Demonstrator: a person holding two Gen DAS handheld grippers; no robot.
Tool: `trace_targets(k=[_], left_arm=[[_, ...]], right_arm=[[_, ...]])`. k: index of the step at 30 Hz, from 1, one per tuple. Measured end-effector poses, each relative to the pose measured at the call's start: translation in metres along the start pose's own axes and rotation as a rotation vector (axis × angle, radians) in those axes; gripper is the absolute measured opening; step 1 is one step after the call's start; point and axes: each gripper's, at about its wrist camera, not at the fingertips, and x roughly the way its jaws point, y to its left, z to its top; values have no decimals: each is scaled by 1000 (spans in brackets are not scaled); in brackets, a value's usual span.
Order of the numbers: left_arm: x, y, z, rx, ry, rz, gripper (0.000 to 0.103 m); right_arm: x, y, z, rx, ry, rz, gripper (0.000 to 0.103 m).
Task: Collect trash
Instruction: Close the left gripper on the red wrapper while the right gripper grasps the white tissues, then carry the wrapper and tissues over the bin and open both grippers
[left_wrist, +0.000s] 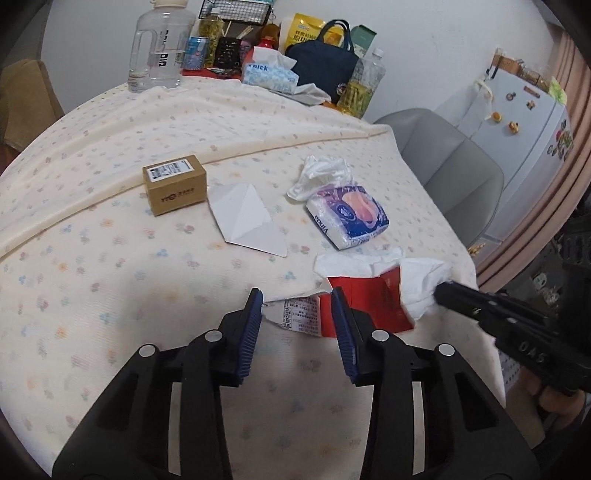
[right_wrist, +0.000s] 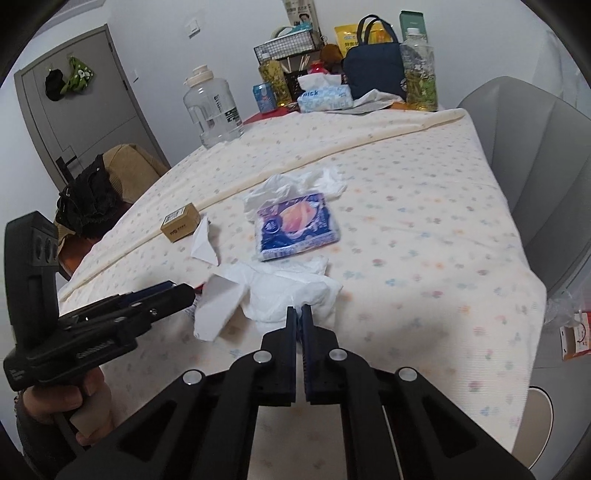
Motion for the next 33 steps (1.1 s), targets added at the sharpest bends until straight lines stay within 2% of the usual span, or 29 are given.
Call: trace_targets(k=[1,2,3,8,20,28,33], left_arm=[[1,-1,0,-1,-2,1,38],[0,-3,1,1,-7,7,12],[0,-4,1,5,-1,16,10],[-16,-7,6,7,-44,9,6],[-65,-26,27,24,-171,-1,5],[-86,-49,38,61,-235,-34,5],[-85,-70,44,94,-241,-63,5]], right_arm=[[-4,-3,0,5,-7,4,4],[-6,-4,0,7,-13,6,4],[-8,-5,0,9,-19,8,4],[-22,-11,2,18,-55,18,4],[-68,-28,10,47,-159,21,4],[-95,-50,9,86,-218,-21,3],[-110,-70,6,117,-242,-56,3]])
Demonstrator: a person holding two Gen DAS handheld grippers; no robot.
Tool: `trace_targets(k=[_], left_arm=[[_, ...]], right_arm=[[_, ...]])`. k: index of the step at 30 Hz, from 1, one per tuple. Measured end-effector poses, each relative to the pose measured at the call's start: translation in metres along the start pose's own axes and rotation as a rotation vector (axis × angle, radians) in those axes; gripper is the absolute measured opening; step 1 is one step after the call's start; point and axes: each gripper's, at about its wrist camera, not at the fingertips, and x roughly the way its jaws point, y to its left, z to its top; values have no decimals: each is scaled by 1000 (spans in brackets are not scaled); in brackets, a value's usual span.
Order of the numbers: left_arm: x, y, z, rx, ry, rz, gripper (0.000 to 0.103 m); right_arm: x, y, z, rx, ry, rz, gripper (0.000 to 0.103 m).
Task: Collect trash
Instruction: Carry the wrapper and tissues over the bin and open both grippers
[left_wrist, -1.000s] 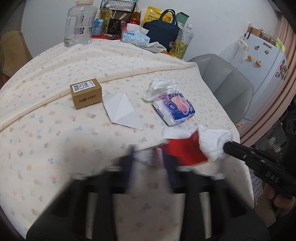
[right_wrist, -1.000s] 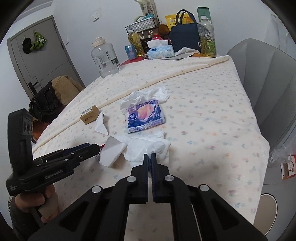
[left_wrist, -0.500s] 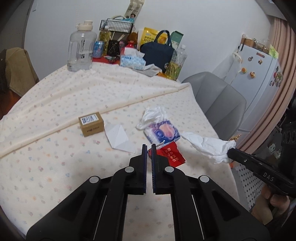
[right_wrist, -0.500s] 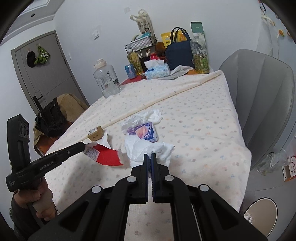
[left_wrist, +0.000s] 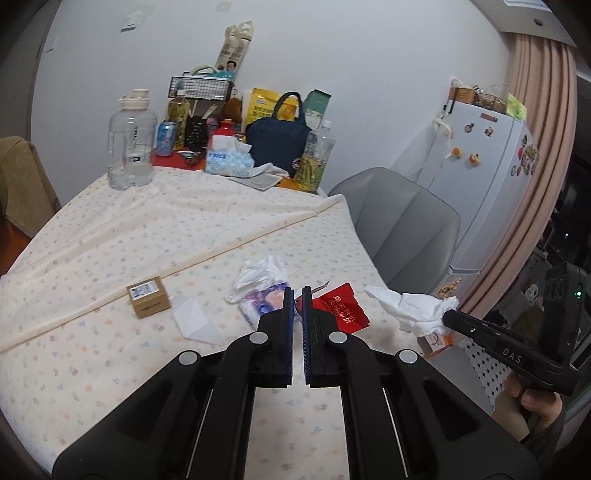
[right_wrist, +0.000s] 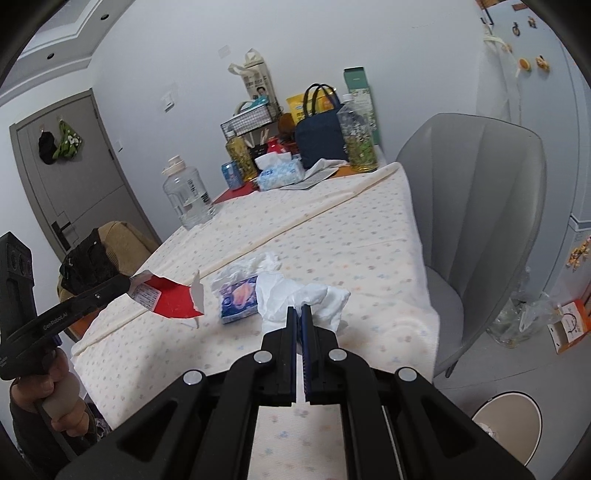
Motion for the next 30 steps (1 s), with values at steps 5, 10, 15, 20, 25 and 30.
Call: trace_targets(k=[5,10,15,20,25,30], left_arm=[[18,-26,5,29,13,-50,5],[37,-54,6,60,33,-106,5],[56,-88,7,104,57,-160,5],[75,-118,4,141,88,-200,5],[95,-148,-3,184,125,-230,5],[116,-182,-15,227,170,-259,5]], right_arm=[[-14,-21,2,25,-20,-43,3],[-29,-45,0,53,-36,-93,4],[-45,-73,-6,95,-53,-146,4],[-60,-103,-13,141,-67,-192,4],[-73,-137,-24,195,-80,-234,4],[-83,-167,-36,247,-85,-274,4]])
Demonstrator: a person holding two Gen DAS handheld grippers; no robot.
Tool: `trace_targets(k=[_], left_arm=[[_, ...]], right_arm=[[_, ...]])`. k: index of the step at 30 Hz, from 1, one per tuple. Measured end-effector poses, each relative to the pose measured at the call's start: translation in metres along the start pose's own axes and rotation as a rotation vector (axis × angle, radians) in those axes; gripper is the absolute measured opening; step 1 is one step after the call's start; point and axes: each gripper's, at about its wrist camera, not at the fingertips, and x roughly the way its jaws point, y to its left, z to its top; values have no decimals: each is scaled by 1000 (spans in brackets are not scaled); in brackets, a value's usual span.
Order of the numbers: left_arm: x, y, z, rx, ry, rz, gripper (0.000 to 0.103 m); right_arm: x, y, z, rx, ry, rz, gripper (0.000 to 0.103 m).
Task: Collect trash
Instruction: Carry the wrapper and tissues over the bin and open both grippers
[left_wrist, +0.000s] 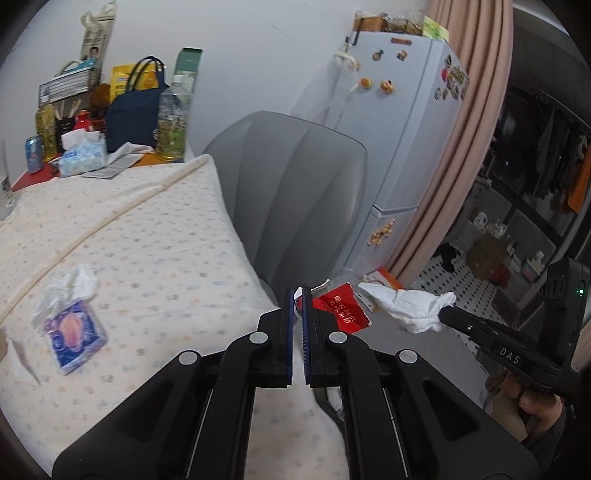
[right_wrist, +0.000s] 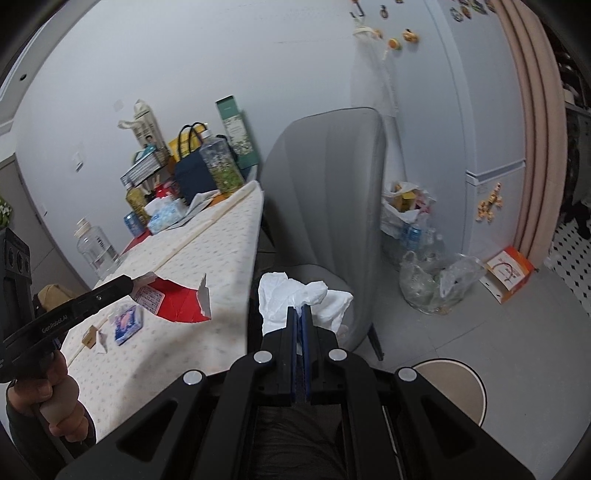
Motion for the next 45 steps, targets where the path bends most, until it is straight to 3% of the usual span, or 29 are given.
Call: trace_targets(k=[18,27,28,29,30,39,43,45], left_arm=[[111,-101,-10,145,184,-99,5],[159,-139,-27,200,289,-123,5],[163,-143,-30,203,301,-125,5],[167,-145,-32,205,309,-125,5],[170,-147,-33,208,316,-125,5],[190,-172,-47,244,369,-150,5],[201,-190,-58,241,438,-237,6],[204,-197,-64,243,467,-266,32]], right_arm=[[21,-132,-31,216,56,-139,4],[51,-184,-73,340,191,-163,10],[57,-191,-80,363,227,-160,23],[60,-196,-85,387,237,-163,55],[58,-200,-88,395,229,-171,64],[28,-236,-89,450,150,-251,71],[4,-252,-84,472,91,-308,73],[-4,-259,-82,485,68,-328,73]])
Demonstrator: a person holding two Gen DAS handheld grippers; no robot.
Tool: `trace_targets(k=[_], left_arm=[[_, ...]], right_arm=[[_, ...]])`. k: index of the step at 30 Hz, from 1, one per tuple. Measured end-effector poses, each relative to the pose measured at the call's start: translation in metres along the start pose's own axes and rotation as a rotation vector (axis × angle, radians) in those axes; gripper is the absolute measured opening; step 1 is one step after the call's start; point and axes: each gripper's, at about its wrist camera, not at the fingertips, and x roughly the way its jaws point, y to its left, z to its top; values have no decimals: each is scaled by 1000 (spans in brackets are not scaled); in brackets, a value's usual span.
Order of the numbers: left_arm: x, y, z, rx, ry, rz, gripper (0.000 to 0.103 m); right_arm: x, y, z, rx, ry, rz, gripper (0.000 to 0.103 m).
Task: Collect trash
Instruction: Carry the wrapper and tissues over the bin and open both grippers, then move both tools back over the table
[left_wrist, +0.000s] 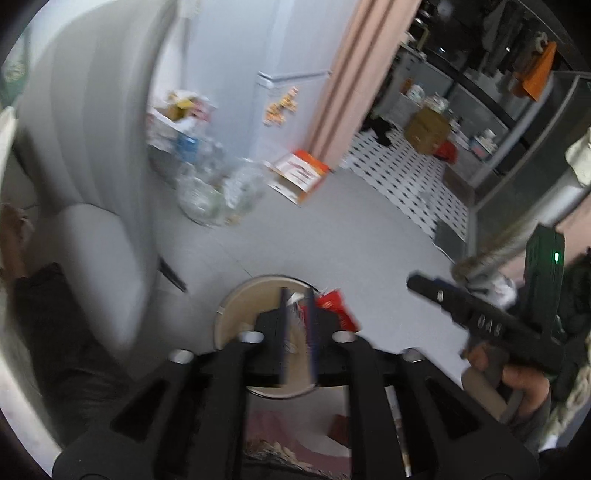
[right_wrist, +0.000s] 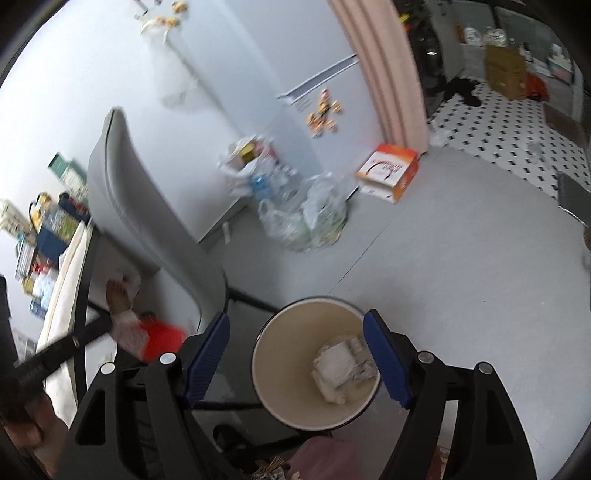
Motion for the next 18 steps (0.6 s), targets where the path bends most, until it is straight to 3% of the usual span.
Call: trace_targets(k=[1,2,6,8,10,13,18], left_arm=[[1,-2,-1,-1,-3,-14,68],[-3,-3,-3,-5,-32,-19,76],[-12,0,-4,-21,-55,-19,80],[-21,5,-3,-37,-80,-5,93],[-32,10,-3,-45,-113,13,97],[-50,22,-4,-71,-142,34,97],[-85,44,-9,-120,-211,68,97]], right_arm=[[-1,-2,2,5,-7,-4,73],[-4,-3,4,9,-16,-8,73],[-7,2,5,3,-26,-6,74],[-7,10,4,-13,-25,1,76],[-8,20,2,-39,-28,6,80],[-12,36,3,-69,-39,25,91],[-22,71,2,-120,-79,50,96]])
